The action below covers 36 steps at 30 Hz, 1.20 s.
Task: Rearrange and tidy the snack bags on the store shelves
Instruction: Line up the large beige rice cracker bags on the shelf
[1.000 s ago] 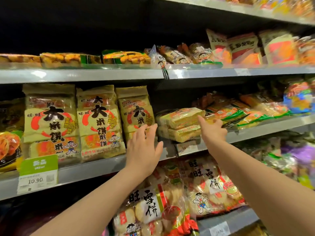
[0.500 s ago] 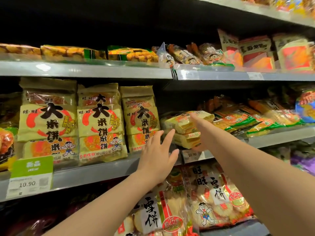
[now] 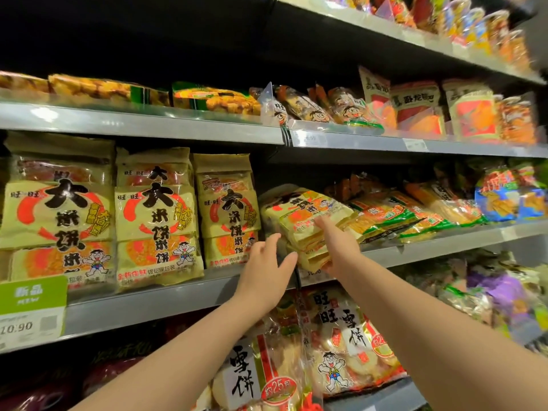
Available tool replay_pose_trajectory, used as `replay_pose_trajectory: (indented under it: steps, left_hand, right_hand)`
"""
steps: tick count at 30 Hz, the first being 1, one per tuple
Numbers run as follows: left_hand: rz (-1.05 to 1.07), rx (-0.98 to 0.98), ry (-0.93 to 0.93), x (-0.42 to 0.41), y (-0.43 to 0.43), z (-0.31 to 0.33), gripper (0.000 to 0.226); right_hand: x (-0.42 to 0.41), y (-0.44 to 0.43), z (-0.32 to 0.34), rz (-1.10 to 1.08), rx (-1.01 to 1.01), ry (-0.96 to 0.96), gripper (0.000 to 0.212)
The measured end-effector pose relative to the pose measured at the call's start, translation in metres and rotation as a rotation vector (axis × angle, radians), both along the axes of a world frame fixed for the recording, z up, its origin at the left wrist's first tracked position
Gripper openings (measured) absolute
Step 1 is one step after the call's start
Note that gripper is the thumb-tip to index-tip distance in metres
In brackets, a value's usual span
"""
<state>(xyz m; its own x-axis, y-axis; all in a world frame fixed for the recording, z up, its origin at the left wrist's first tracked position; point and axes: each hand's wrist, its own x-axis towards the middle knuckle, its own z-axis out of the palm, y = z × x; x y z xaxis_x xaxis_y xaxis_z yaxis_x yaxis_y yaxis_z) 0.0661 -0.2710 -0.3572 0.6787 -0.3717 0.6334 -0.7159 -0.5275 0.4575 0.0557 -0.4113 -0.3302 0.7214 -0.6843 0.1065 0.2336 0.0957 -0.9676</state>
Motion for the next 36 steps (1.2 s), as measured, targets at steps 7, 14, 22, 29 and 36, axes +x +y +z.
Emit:
replay_pose_trajectory:
  steps: [7, 14, 22, 29, 36]
  left_hand:
    - [-0.249, -0.423, 0.667, -0.011, -0.028, 0.009, 0.065]
    - [-0.380, -0.667, 0.872, -0.011, -0.047, 0.004, 0.098]
    - [-0.390, -0.758, 0.922, -0.012, -0.056, -0.010, 0.069]
    - [-0.465, -0.740, 0.919, -0.018, -0.071, -0.022, 0.083]
    - [-0.506, -0.632, 0.853, -0.027, -0.071, -0.031, 0.088]
  right_hand:
    - [-0.027, 0.008, -0.012, -0.039, 0.001, -0.081, 0.113]
    - [-0.054, 0.007, -0.037, -0.028, 0.043, -0.129, 0.074]
    - [-0.065, -0.009, -0.059, 0.102, 0.067, -0.182, 0.077]
    - [-0.073, -0.030, -0.059, 0.031, 0.207, -0.162, 0.099]
    - [-0.094, -0.045, -0.070, 0.226, 0.253, -0.213, 0.026]
